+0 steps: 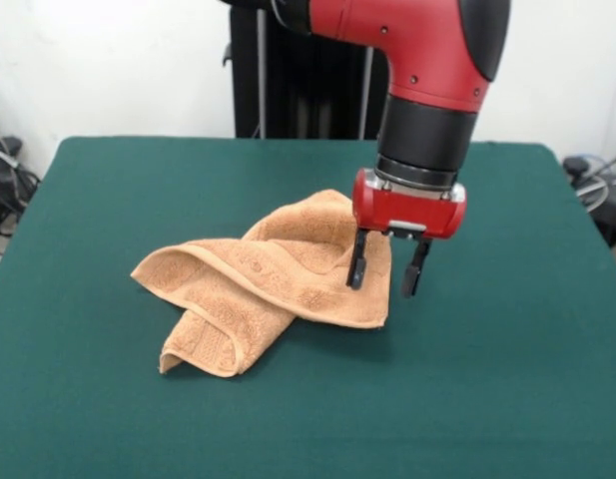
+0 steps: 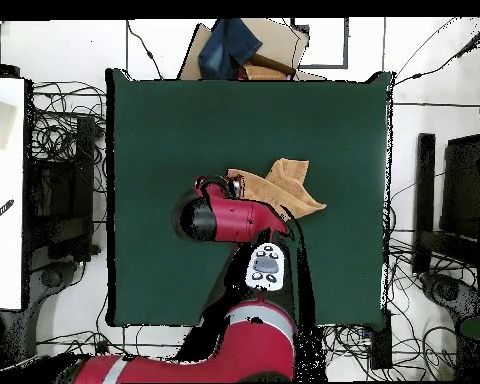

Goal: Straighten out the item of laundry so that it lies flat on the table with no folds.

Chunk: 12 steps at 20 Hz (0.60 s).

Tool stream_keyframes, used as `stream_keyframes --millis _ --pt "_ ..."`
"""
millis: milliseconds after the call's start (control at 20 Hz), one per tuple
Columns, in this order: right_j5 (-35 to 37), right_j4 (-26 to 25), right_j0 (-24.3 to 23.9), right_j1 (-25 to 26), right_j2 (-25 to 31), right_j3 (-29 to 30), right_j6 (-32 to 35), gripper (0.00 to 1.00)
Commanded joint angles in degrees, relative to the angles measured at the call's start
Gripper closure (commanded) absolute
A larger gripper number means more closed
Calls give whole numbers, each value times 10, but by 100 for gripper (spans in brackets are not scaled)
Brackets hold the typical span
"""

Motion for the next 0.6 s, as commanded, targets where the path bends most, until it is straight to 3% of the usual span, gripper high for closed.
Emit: stream_keyframes --millis 50,600 --pt "-43 24 -7 40 22 2 129 0" --pt "-78 20 -15 46 28 17 131 0"
